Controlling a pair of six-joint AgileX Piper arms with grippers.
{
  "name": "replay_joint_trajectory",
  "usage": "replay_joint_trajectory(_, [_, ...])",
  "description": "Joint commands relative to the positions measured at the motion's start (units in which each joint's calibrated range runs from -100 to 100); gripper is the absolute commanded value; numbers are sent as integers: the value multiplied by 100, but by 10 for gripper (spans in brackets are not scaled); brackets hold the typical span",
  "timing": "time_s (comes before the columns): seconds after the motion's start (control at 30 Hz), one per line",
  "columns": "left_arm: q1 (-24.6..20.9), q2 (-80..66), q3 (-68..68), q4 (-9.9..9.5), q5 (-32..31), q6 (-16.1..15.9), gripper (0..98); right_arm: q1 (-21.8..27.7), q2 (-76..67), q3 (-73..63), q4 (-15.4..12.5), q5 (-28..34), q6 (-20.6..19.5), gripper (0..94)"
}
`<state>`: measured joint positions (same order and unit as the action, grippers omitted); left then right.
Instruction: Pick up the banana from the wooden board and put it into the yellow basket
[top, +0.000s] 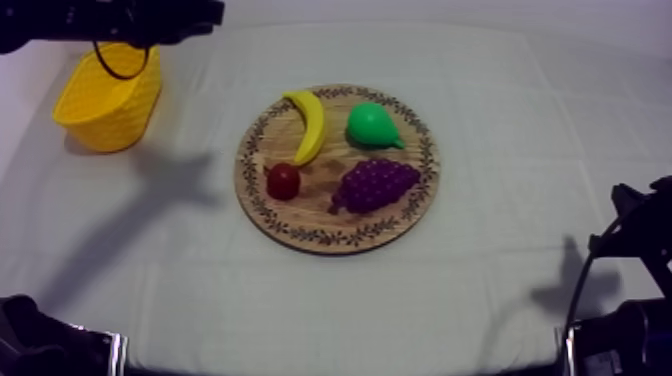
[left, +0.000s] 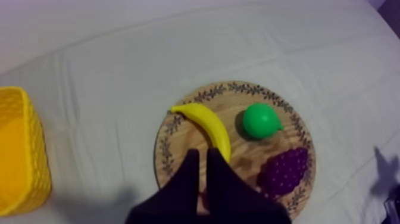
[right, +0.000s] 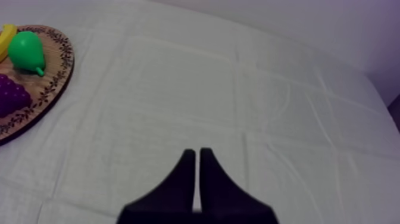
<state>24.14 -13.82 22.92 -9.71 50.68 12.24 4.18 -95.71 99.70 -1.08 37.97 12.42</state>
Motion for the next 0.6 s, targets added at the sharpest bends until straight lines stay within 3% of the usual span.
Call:
replay_joint_trajectory(0.0, [25, 71, 1, -11, 109, 17, 150, 3, -4, -3, -2, 1, 1, 6])
replay_joint_trajectory(0.2, [143, 33, 16, -66, 404, -120, 450, 3, -4, -3, -2, 1, 1, 6])
replay_joint_trajectory(0.37, [19, -9, -392, 280, 883, -457, 675, 3, -4, -3, -2, 1, 1, 6])
replay_joint_trajectory(0.57, [-7, 225, -1071, 491, 1342, -461, 790, 3, -4, -3, -2, 1, 1, 6])
